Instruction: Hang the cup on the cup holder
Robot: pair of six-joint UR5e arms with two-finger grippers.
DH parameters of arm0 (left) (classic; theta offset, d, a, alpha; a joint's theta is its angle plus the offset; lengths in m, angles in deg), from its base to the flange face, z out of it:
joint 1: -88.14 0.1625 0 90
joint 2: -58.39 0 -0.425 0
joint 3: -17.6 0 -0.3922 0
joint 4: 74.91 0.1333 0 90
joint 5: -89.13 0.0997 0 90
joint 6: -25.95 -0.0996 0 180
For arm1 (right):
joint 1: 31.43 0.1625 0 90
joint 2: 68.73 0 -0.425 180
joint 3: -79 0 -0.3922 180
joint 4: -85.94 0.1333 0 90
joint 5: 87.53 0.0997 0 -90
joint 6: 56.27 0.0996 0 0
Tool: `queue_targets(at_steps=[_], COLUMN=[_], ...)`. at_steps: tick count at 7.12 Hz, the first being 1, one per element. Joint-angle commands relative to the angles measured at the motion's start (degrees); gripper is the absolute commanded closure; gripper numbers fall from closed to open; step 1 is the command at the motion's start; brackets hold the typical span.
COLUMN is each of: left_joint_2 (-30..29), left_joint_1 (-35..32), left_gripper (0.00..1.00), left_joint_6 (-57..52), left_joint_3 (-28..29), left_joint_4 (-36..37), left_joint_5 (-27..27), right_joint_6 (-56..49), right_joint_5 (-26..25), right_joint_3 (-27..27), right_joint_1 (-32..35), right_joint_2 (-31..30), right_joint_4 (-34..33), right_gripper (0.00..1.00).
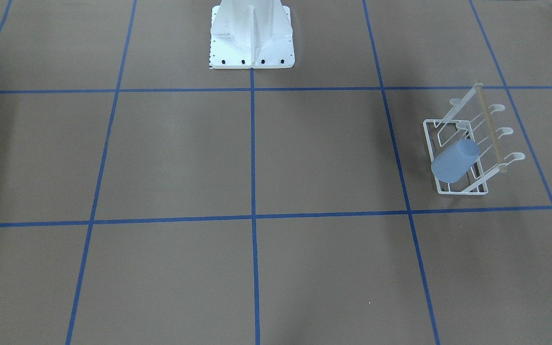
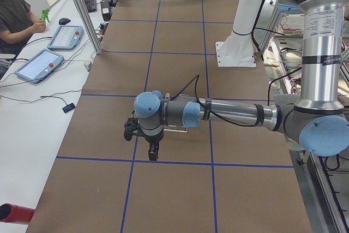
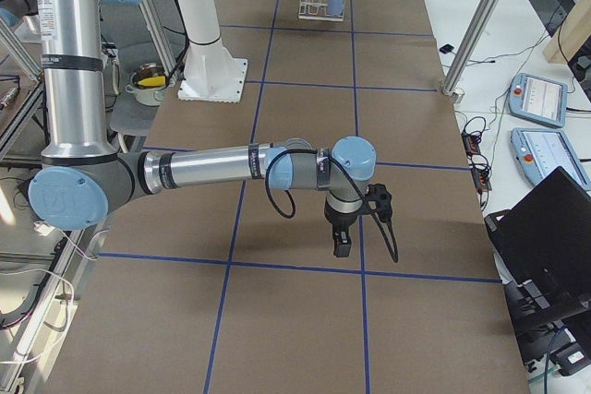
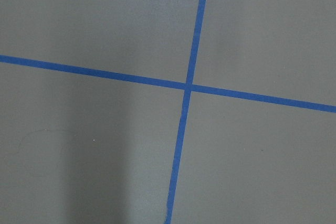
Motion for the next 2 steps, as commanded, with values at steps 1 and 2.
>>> queue_targets(at_steps=[1,2], left_joint_2=[-0.09,0.17], left_joint_1=[0.02,0.02], left_gripper=[0.01,0.01], left_joint_6=[0.00,0.00], left_joint_3=[0.08,0.25], left_joint_4=[-1.20,-2.34], left_joint_5=[0.05,0.05], right_joint_6=[0.00,0.00], right_joint_5=[0.02,0.02], right_joint_3=[-0.01,-0.01], right_joint_1=[0.00,0.00], right_joint_2=[-0.03,-0.03], right_joint_4=[-0.06,-0.06], right_gripper=[0.00,0.00])
